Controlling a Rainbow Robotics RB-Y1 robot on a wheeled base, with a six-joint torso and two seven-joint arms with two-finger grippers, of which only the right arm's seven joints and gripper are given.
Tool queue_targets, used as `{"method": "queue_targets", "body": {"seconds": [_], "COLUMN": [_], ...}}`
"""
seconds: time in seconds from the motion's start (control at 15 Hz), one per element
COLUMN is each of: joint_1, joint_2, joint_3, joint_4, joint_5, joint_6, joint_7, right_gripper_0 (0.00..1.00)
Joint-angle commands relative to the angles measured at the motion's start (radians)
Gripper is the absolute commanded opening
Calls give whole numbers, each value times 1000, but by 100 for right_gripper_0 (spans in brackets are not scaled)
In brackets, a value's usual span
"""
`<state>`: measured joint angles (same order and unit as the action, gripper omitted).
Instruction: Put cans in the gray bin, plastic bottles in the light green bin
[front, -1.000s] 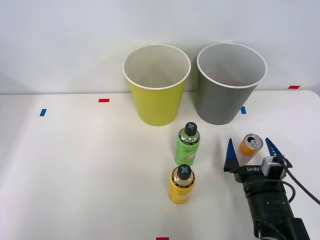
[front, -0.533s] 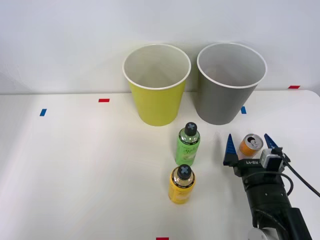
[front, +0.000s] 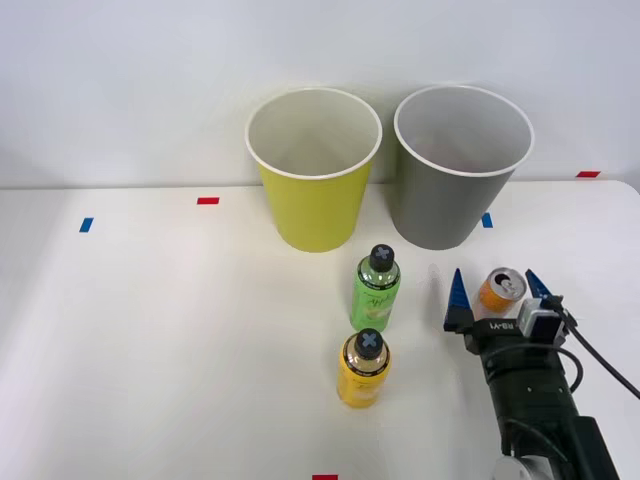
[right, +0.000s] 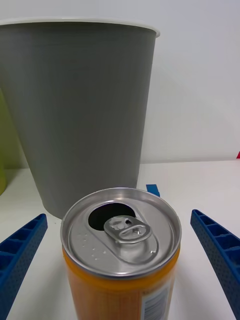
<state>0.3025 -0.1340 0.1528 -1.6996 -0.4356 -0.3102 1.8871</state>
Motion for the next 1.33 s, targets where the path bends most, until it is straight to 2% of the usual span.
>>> {"method": "queue_targets", "body": {"seconds": [0.07,0.4,0.47,0.53,0.6,1.0,1.33], "joint_1": [1,1,4,6,9,26,76], "joint_2": [4,13,16,17,21,28,34], "joint_3": [-1,-1,-4,-4,-7,-7,1], "joint_4": [0,0,0,0,0,0,-43], "joint_5": [0,5,12,12,12,20,95], "joint_6": [0,2,2,2,2,2,-9], "joint_7": [6,20,23,23,26,30,20], "right_gripper_0": [100,100,53,19,0,0,0]}}
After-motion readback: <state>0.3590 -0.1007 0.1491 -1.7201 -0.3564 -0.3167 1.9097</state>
